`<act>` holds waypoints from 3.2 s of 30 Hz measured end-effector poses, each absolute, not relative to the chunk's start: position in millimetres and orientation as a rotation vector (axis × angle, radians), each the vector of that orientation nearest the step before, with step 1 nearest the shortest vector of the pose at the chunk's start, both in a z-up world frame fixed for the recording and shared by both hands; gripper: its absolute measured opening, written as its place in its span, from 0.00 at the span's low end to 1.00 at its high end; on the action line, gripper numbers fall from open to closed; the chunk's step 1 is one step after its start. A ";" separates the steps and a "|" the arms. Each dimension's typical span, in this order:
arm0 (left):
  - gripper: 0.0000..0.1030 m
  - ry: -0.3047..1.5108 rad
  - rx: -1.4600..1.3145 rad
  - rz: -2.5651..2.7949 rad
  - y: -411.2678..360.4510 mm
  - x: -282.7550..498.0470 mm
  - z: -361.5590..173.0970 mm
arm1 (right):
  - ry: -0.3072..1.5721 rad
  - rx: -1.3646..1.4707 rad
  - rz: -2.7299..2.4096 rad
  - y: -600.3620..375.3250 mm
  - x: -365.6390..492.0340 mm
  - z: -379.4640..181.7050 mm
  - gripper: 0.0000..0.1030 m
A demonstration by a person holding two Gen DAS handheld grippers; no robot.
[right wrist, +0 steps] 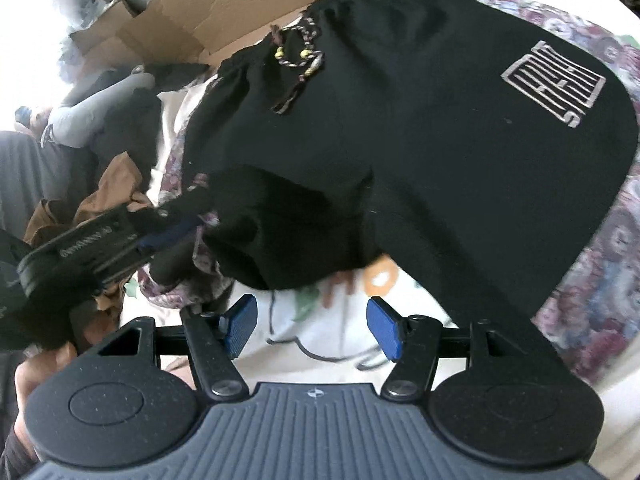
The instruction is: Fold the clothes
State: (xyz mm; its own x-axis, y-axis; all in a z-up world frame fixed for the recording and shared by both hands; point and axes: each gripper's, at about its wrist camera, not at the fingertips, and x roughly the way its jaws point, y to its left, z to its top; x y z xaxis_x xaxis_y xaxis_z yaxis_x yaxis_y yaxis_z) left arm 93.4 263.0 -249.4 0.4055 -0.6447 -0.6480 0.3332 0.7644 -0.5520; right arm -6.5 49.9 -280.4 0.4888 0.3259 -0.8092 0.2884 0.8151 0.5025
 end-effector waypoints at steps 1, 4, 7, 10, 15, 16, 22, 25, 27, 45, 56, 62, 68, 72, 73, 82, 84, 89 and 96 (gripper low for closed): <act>0.31 0.970 -0.381 -0.637 265.5 92.4 -250.1 | 1.079 0.644 0.028 52.8 -3.0 -280.5 0.65; 0.32 0.980 -0.437 -0.629 274.6 88.9 -253.5 | 1.072 0.626 0.035 61.3 7.3 -280.6 0.65; 0.32 0.992 -0.491 -0.618 281.9 86.1 -256.1 | 1.066 0.582 0.041 70.3 18.5 -280.6 0.65; 0.32 1.000 -0.547 -0.617 288.8 81.8 -258.1 | 1.047 0.568 0.056 77.6 27.8 -277.4 0.65; 0.32 1.013 -0.679 -0.621 301.9 72.0 -261.1 | 1.052 0.545 0.066 84.6 29.1 -270.0 0.65; 0.32 1.014 -0.688 -0.620 302.6 70.1 -262.2 | 1.058 0.547 0.066 84.7 25.9 -269.3 0.65; 0.32 1.039 -0.678 -0.612 302.5 59.4 -273.5 | 1.058 0.658 0.049 75.7 5.6 -273.8 0.65; 0.37 1.021 -0.638 -0.605 307.7 51.5 -274.4 | 1.070 0.708 0.003 71.1 -0.3 -282.1 0.65; 0.40 0.997 -0.577 -0.602 309.5 45.6 -272.2 | 1.075 0.733 -0.014 68.9 -2.4 -286.8 0.63; 0.19 0.990 -0.484 -0.754 300.9 59.0 -287.7 | 1.020 0.971 -0.068 46.3 -17.9 -294.7 0.51; 0.01 0.974 -0.576 -0.739 319.2 21.4 -275.7 | 0.997 1.195 -0.059 45.9 -38.6 -311.9 0.51; 0.01 0.952 -0.572 -0.761 317.7 0.6 -261.7 | 0.971 1.395 -0.037 53.2 -41.1 -325.2 0.52; 0.00 0.963 -0.590 -0.779 314.0 -5.2 -256.1 | 0.957 1.432 0.016 64.2 -38.3 -324.9 0.52; 0.00 0.955 -0.581 -0.799 309.1 -7.0 -251.1 | 0.960 1.428 0.042 72.2 -30.8 -325.4 0.52; 0.00 0.954 -0.586 -0.801 309.1 -6.7 -250.9 | 0.964 1.420 0.044 74.1 -28.7 -325.5 0.51; 0.01 0.993 -0.605 -0.819 312.0 -7.5 -242.8 | 0.966 1.357 0.048 63.0 -31.9 -317.2 0.01; 0.01 0.992 -0.569 -0.785 316.8 -5.1 -238.3 | 0.980 1.348 0.014 54.8 -36.0 -316.5 0.00; 0.07 1.014 -0.532 -0.607 341.0 10.4 -244.0 | 1.004 1.271 -0.014 37.1 -34.0 -313.1 0.00; 0.11 1.073 -0.570 -0.321 367.4 29.6 -266.1 | 0.981 1.218 -0.065 11.0 -33.6 -306.0 0.00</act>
